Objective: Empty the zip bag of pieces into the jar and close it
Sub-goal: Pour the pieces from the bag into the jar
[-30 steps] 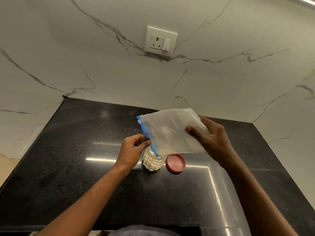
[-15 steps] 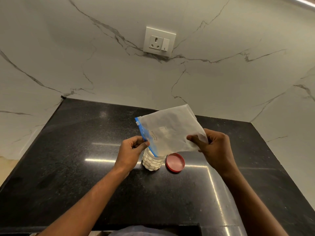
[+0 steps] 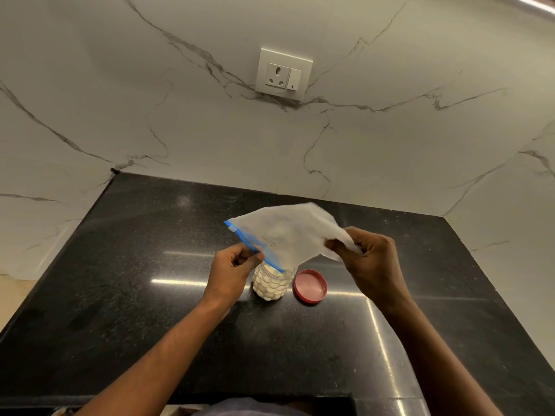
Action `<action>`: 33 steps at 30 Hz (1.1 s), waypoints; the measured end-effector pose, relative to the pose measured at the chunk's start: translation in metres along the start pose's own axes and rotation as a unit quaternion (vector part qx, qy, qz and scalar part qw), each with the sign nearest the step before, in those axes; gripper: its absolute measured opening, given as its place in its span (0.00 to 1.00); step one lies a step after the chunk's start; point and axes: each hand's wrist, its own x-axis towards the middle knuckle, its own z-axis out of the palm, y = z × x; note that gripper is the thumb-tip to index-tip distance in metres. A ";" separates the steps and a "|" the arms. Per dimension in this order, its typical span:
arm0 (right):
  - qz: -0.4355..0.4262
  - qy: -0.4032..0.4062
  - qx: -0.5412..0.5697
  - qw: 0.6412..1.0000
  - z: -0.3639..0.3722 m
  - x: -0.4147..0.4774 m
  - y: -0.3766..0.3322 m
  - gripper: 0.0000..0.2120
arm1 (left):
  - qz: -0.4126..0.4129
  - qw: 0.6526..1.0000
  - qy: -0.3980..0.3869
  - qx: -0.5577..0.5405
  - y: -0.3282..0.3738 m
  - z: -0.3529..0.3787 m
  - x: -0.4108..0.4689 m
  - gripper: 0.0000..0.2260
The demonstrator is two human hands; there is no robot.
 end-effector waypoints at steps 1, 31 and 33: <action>-0.005 0.015 -0.002 1.000 -0.001 0.001 -0.001 0.11 | 0.000 1.000 -0.001 -0.003 0.000 -0.001 0.000 0.05; -0.004 0.019 -0.003 1.000 -0.003 0.010 0.000 0.02 | -0.003 1.000 -0.011 0.000 0.002 -0.002 0.000 0.06; -0.007 -0.006 0.015 1.000 -0.002 0.008 -0.003 0.04 | -0.004 1.000 -0.009 -0.002 0.002 -0.002 0.000 0.06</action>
